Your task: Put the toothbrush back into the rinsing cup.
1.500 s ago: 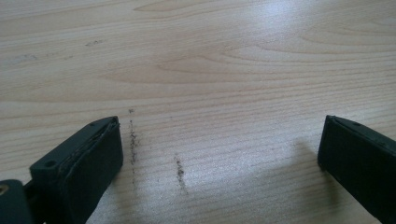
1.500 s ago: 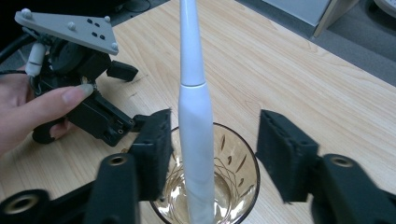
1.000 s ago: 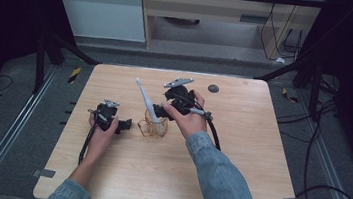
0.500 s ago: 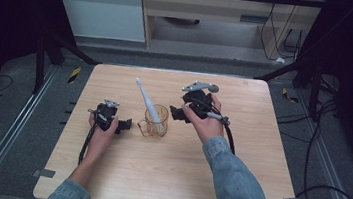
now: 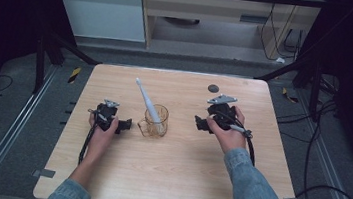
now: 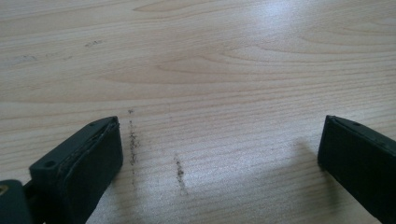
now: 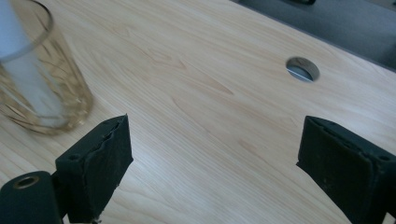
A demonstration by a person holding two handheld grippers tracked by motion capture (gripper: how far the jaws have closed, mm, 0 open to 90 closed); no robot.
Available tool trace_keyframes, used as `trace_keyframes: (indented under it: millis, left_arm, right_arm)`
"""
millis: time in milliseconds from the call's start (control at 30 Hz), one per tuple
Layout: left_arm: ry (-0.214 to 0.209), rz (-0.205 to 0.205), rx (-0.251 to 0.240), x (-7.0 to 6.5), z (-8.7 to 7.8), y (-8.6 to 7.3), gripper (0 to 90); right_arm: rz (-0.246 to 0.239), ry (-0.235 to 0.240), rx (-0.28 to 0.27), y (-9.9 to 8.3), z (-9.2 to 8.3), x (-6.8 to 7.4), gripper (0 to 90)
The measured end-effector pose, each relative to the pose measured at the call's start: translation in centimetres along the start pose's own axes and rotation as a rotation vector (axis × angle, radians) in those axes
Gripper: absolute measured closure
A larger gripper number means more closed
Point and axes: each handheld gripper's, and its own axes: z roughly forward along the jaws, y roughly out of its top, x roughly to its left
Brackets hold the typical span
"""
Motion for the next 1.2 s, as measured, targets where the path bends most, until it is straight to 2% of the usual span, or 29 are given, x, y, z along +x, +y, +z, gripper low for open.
trace_keyframes:
  millis: [100, 300, 467, 600, 667, 800, 967, 1200]
  left_arm:
    - [0.0, 0.0, 0.0, 0.0, 0.0, 0.0, 0.0]
    - [0.0, 0.001, 0.0, 0.0, 0.0, 0.0, 0.0]
    - [0.0, 0.001, 0.0, 0.0, 0.0, 0.0, 0.0]
    - [0.0, 0.001, 0.0, 0.0, 0.0, 0.0, 0.0]
    - [0.0, 0.001, 0.0, 0.0, 0.0, 0.0, 0.0]
    - [0.0, 0.0, 0.0, 0.0, 0.0, 0.0, 0.0]
    - [0.0, 0.0, 0.0, 0.0, 0.0, 0.0, 0.0]
    - [0.0, 0.001, 0.0, 0.0, 0.0, 0.0, 0.0]
  right_arm:
    - [0.02, -0.018, 0.018, -1.3, 0.0, -1.0, 10.6]
    - [0.046, -0.023, 0.054, -3.6, 0.5, -2.4, 10.7]
    - [0.085, -0.023, 0.085, -5.4, 1.1, -3.3, 10.7]
    - [0.119, -0.031, 0.107, -6.7, 1.6, -4.2, 10.8]
    - [0.162, -0.036, 0.111, -7.5, 1.9, -5.0, 10.7]
    - [0.205, -0.081, 0.132, -8.5, 2.4, -6.3, 10.5]
    - [0.252, -0.124, 0.112, -9.0, 2.6, -7.6, 10.6]
    - [0.31, -0.172, 0.077, -10.0, 3.2, -8.3, 10.4]
